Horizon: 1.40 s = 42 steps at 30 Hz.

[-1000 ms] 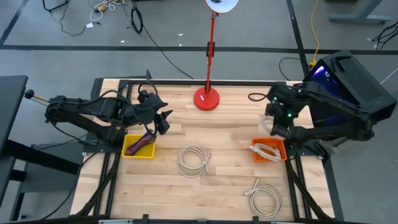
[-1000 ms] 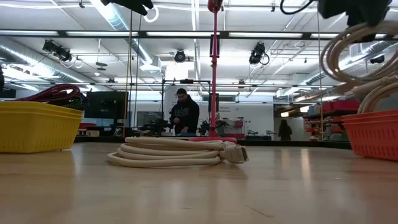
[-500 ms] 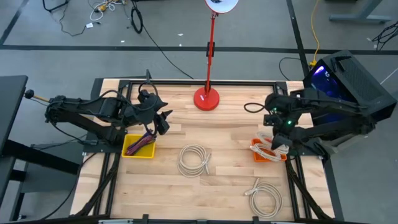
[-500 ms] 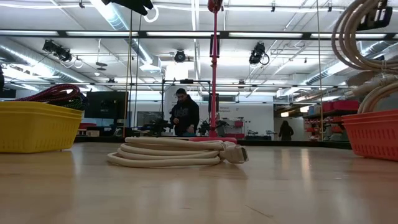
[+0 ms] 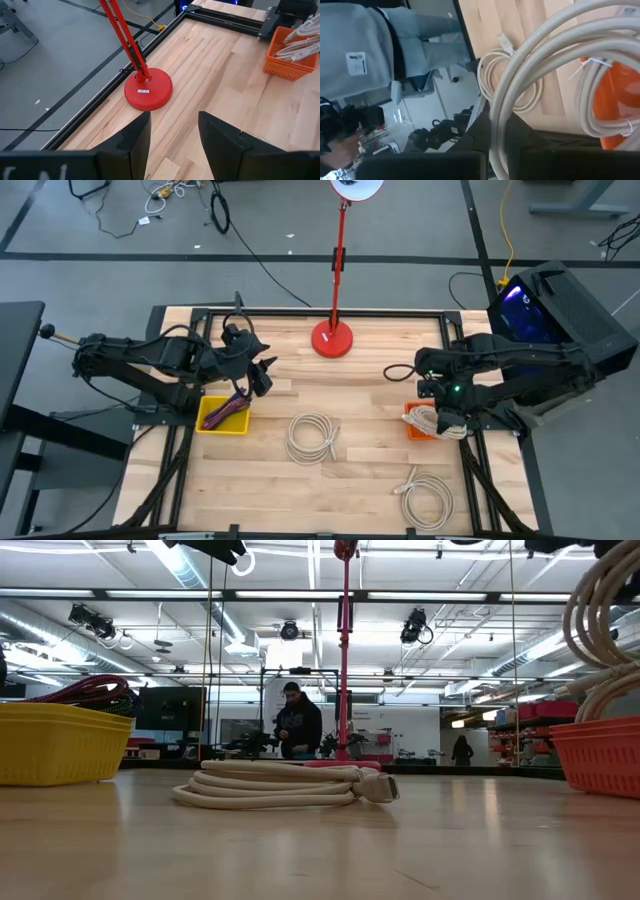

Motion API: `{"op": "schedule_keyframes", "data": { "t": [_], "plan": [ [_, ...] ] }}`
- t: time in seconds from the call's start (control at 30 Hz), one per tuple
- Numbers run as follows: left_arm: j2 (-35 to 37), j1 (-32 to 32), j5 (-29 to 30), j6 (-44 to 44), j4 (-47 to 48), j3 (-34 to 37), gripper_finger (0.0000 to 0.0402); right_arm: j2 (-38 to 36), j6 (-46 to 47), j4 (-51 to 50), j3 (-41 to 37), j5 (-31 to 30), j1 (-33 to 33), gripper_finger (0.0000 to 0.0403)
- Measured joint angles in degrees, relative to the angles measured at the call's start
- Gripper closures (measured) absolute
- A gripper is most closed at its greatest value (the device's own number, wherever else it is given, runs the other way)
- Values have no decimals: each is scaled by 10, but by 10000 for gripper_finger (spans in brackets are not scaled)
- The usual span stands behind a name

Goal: Pick & Place USB Port
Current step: Put the brown HDMI cable into the orange bin

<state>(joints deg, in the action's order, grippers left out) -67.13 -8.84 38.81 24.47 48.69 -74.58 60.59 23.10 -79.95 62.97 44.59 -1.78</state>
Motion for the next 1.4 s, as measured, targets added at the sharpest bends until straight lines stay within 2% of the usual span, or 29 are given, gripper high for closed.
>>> {"op": "schedule_keyframes", "data": {
  "t": [0.27,0.93,1.17,1.4],
  "plan": [
    [0,0,0,4,0,0,230,0,-6,60,-42,-1,2,383],
    [0,0,0,4,2,0,230,-1,-12,98,-139,-2,1,381],
    [0,0,0,4,12,0,230,-1,-10,84,-144,-56,1,315],
    [0,0,0,4,12,0,230,-1,4,86,-144,-56,1,315]
  ]
}}
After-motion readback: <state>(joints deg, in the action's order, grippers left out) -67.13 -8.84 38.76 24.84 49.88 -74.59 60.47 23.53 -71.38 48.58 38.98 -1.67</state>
